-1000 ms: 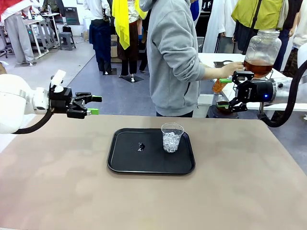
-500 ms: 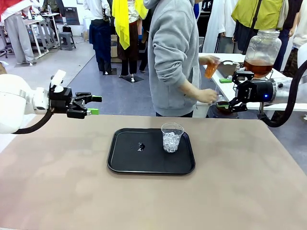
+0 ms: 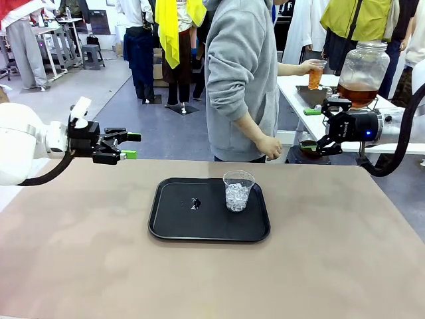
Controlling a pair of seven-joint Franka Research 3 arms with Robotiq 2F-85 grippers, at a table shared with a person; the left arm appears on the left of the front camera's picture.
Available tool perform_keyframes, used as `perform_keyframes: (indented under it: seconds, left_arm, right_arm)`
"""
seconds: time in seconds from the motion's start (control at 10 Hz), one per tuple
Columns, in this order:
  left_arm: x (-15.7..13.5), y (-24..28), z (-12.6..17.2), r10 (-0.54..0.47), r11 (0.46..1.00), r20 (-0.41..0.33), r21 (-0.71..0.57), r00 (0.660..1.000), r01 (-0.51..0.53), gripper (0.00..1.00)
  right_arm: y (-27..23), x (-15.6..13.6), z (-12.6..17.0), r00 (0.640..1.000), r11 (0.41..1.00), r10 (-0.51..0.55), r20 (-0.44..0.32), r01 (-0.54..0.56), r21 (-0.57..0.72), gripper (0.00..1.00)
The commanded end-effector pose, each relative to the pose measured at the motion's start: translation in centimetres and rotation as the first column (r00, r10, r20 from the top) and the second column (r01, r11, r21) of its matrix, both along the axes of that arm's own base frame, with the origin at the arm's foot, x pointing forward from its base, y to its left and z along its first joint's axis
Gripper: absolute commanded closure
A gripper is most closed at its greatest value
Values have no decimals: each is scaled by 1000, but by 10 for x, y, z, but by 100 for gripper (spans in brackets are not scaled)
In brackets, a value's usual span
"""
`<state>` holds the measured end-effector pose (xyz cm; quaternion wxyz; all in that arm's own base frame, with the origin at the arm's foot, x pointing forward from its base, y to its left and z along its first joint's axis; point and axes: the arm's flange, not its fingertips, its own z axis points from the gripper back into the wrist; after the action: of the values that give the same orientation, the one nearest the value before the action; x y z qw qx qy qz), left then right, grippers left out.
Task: Pour the drink into the iced cup.
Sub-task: Pick up the iced cup indicated by the human and present it to them.
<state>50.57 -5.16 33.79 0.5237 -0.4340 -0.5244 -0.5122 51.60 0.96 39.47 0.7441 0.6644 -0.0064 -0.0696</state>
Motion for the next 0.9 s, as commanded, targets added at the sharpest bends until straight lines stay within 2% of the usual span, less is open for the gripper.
perform_keyframes:
  seconds: [0.0,0.8]
  left_arm:
    - [0,0,1,-3,1000,2,9,1000,3,0]
    - [0,0,1,-3,1000,2,9,1000,3,0]
  right_arm:
    - [0,0,1,1000,1000,0,5,0,0,0]
    - [0,0,1,1000,1000,0,5,0,0,0]
